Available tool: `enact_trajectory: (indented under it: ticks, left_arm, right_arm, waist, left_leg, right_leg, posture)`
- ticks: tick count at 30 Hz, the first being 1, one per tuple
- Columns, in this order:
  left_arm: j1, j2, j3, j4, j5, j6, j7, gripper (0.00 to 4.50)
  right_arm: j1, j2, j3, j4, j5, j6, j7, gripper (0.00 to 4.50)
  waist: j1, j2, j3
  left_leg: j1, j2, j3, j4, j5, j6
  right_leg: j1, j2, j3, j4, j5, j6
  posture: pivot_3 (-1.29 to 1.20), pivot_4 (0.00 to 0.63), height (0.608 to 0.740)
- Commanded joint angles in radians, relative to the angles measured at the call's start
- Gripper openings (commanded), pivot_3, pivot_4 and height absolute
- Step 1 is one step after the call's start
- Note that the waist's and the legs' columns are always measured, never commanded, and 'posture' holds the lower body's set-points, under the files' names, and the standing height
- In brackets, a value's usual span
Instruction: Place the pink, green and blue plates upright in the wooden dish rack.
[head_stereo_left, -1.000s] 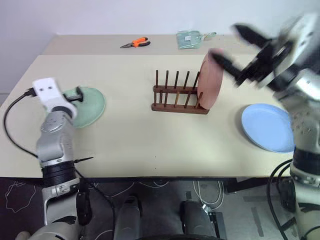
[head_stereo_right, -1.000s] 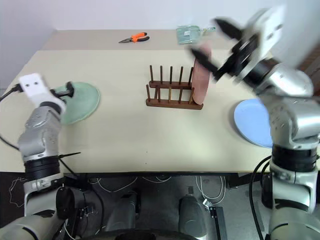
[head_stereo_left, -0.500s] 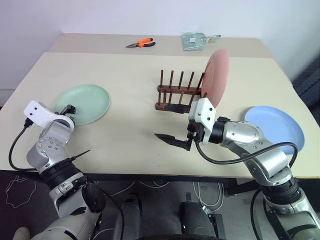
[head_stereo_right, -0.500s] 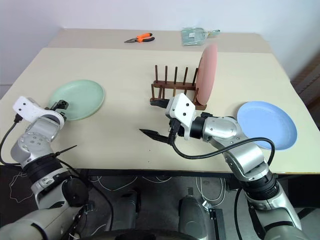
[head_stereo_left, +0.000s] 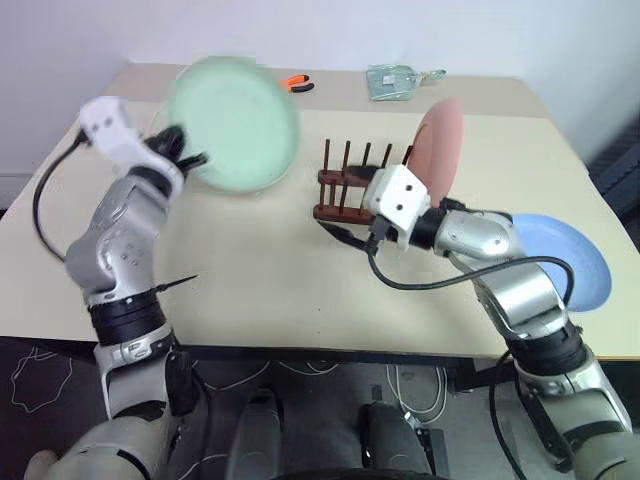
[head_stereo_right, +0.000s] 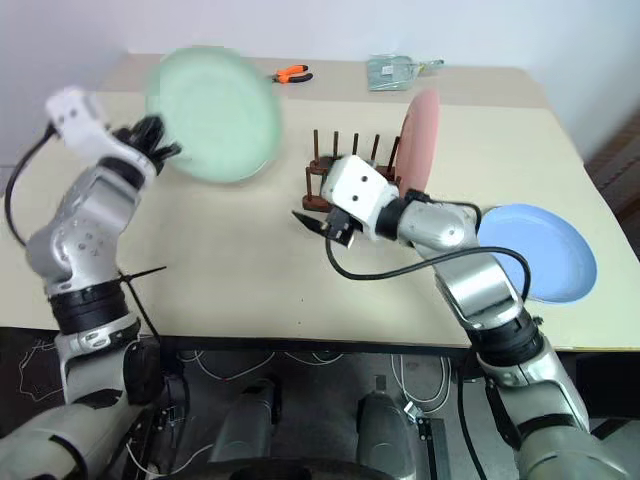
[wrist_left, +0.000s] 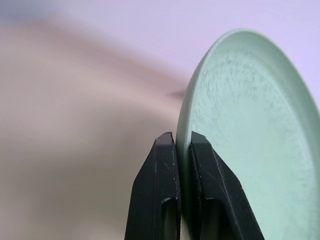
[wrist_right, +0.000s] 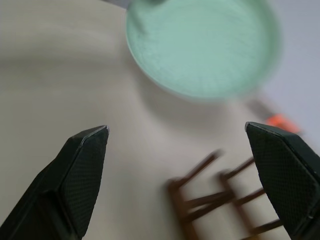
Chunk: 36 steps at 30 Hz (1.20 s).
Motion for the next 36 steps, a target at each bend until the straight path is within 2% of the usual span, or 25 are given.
enact_trajectory:
  ticks: [1,7,8,10,11,14,16,17,18,20,23,25,27,30,31,34,36]
  left_arm:
    - [-0.048,0.005,-0.089,-0.086,-0.006,0.034,-0.033,0.1]
    - [-0.083,-0.05,-0.111,-0.14,-0.064,0.109,-0.008,0.1]
    - [-0.085,-0.068,-0.105,-0.145,-0.08,0.119,0.003,0.03]
    - [-0.09,-0.107,-0.074,-0.149,-0.122,0.141,0.034,0.0]
    - [-0.09,-0.119,-0.063,-0.152,-0.136,0.147,0.044,0.0]
    - [-0.076,-0.11,-0.067,-0.163,-0.149,0.164,0.034,0.0]
    - [-0.077,-0.13,-0.035,-0.16,-0.199,0.172,0.04,0.0]
    - [-0.079,-0.14,-0.015,-0.156,-0.219,0.17,0.049,0.35]
    - [-0.084,-0.151,0.006,-0.15,-0.232,0.161,0.061,0.73]
    - [-0.11,-0.181,0.069,-0.135,-0.251,0.078,0.088,1.51]
    - [-0.162,-0.18,0.176,-0.061,-0.182,-0.116,0.192,2.94]
    - [-0.125,-0.088,0.132,-0.021,-0.045,-0.218,0.156,2.94]
    - [-0.025,0.006,0.017,0.003,0.073,-0.285,0.035,2.94]
    - [0.11,0.057,-0.09,0.029,0.157,-0.373,-0.078,2.94]
    - [0.137,0.058,-0.105,0.03,0.161,-0.392,-0.109,2.94]
    - [0.299,0.122,-0.289,-0.034,0.223,-0.454,-0.333,2.94]
    - [0.368,0.127,-0.345,-0.075,0.19,-0.44,-0.427,2.94]
  right_arm:
    - [-0.071,0.019,0.055,0.059,-0.184,-0.174,-0.06,4.5]
    - [-0.117,0.046,0.108,0.18,-0.356,-0.324,-0.101,4.5]
    - [-0.118,0.049,0.113,0.196,-0.374,-0.339,-0.1,4.24]
    - [-0.119,0.054,0.119,0.228,-0.409,-0.365,-0.104,3.7]
    - [-0.119,0.055,0.119,0.242,-0.429,-0.374,-0.109,3.27]
    - [-0.115,0.062,0.109,0.262,-0.47,-0.396,-0.12,1.84]
    - [-0.11,0.067,0.101,0.268,-0.485,-0.406,-0.123,0.72]
    - [-0.108,0.068,0.099,0.269,-0.491,-0.413,-0.124,0.26]
    - [-0.104,0.069,0.096,0.267,-0.497,-0.42,-0.128,0.0]
    - [-0.094,0.073,0.087,0.259,-0.505,-0.431,-0.138,0.0]
    - [-0.073,0.1,0.04,0.227,-0.446,-0.444,-0.153,0.0]
    - [-0.052,0.147,-0.025,0.178,-0.328,-0.424,-0.145,0.0]
    - [-0.016,0.256,-0.136,0.086,-0.059,-0.289,-0.128,0.0]
    - [0.021,0.348,-0.262,-0.02,0.241,-0.063,-0.126,0.0]
    - [0.027,0.36,-0.286,-0.04,0.29,-0.012,-0.135,0.0]
    - [0.039,0.414,-0.382,-0.084,0.449,0.145,-0.239,0.0]
    - [0.034,0.436,-0.415,-0.096,0.507,0.208,-0.296,0.0]
  waist:
    - [-0.006,0.0,0.0]
    - [-0.009,0.0,0.0]
    - [-0.008,0.0,0.0]
    - [-0.004,0.0,0.0]
    - [-0.001,0.0,0.0]
    - [-0.001,0.0,0.0]
    - [-0.001,0.0,0.0]
    - [-0.002,0.0,0.0]
    - [-0.003,0.0,0.0]
    - [-0.002,0.0,0.0]
    - [0.0,0.0,0.0]
    - [-0.007,0.0,0.0]
    - [-0.015,0.0,0.0]
    - [-0.002,0.001,0.0]
    - [0.002,0.0,0.0]
    - [0.002,0.0,0.0]
    - [-0.003,0.002,0.0]
  left_leg:
    - [0.0,0.0,0.0,0.0,0.0,0.0]
    - [0.0,0.0,0.0,-0.002,0.002,-0.002]
    - [0.0,0.0,0.0,-0.001,0.002,-0.002]
    - [0.0,0.0,0.0,-0.001,0.001,-0.002]
    - [0.0,0.0,0.0,-0.001,0.001,-0.002]
    - [0.0,0.0,0.0,-0.001,0.001,-0.002]
    - [0.0,0.0,0.0,-0.001,0.002,-0.002]
    - [0.0,0.0,0.0,-0.001,0.002,-0.002]
    - [0.0,0.0,0.0,-0.001,0.002,-0.002]
    - [0.0,0.0,0.0,-0.001,0.002,-0.002]
    - [0.0,0.0,0.0,-0.001,0.002,-0.002]
    - [0.001,0.0,0.0,-0.001,0.002,-0.003]
    - [0.002,0.0,0.0,-0.003,0.002,-0.004]
    - [0.002,0.0,0.0,-0.003,0.002,-0.004]
    - [0.001,0.0,0.0,-0.003,0.002,-0.003]
    - [0.0,0.0,0.0,-0.001,0.0,0.0]
    - [0.0,0.001,0.001,-0.001,0.0,0.0]
  right_leg:
    - [0.0,0.0,0.0,0.0,0.0,0.0]
    - [-0.001,0.0,0.0,0.001,0.0,0.002]
    - [-0.001,0.0,0.0,0.001,0.0,0.002]
    - [0.0,0.0,0.0,0.001,0.0,0.002]
    - [0.0,0.0,0.0,0.001,0.0,0.002]
    - [0.0,0.0,0.0,0.001,0.0,0.001]
    - [0.0,0.0,0.0,0.001,0.0,0.001]
    - [0.0,0.0,0.0,0.001,0.0,0.001]
    - [0.0,0.0,0.0,0.001,0.0,0.001]
    - [0.0,0.0,0.0,0.001,0.0,0.001]
    - [0.0,0.0,0.0,0.0,0.0,0.001]
    - [0.0,0.0,0.0,0.0,0.0,0.001]
    - [0.0,0.0,0.0,0.0,0.001,0.003]
    - [0.001,0.0,-0.001,0.001,0.001,0.003]
    - [0.002,0.0,-0.001,0.001,0.001,0.003]
    - [0.002,0.0,-0.002,0.0,0.002,0.001]
    - [0.001,0.0,-0.001,0.0,0.001,-0.003]
  posture:
    - [0.0,0.15,0.74]
    - [0.0,0.15,0.74]
    - [0.0,0.15,0.74]
    - [0.0,0.15,0.74]
    - [0.0,0.15,0.74]
    - [0.0,0.15,0.74]
    - [0.0,0.15,0.74]
    - [0.0,0.15,0.74]
    - [0.0,0.15,0.74]
    - [0.0,0.15,0.74]
    - [0.0,0.15,0.74]
    - [0.0,0.15,0.74]
    - [0.0,0.15,0.74]
    - [0.0,0.15,0.74]
    - [0.0,0.15,0.74]
    - [0.0,0.15,0.74]
    - [0.0,0.15,0.74]
